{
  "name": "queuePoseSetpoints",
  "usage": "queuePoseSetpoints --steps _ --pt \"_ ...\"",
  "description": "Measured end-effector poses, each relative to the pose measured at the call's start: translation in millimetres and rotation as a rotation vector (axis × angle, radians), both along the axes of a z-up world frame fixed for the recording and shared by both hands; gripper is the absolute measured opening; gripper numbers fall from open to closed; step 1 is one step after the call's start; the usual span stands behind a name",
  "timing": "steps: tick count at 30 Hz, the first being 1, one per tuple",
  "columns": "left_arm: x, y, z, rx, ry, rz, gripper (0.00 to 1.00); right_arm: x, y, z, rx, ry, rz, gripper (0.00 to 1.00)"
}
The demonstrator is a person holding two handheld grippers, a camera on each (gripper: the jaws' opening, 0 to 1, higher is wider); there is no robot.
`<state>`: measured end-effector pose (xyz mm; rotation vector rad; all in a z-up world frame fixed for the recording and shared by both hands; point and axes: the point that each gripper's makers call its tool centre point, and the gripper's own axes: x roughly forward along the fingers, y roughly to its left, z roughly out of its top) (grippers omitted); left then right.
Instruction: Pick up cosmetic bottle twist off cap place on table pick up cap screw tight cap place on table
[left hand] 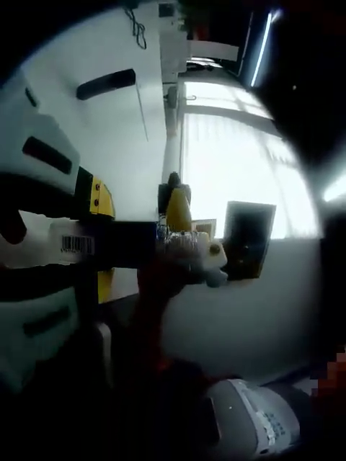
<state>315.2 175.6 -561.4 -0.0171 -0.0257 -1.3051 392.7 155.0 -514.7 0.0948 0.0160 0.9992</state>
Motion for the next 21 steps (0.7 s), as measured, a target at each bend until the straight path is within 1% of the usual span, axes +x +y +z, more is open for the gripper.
queuePoseSetpoints --steps 9,19,21 --pt "8.3 2.7 2.2 -0.010 0.000 0.027 0.13 4.0 -6.4 -11.2 -0.018 0.008 -0.022 0.15" --pt "23.6 4.3 4.1 -0.022 0.018 0.076 0.13 5.7 -16.6 -13.2 -0.025 0.002 -0.046 0.15" --pt "31.0 4.5 3.2 -0.029 0.028 0.095 0.13 6.3 -18.6 -14.6 -0.026 0.004 -0.050 0.15"
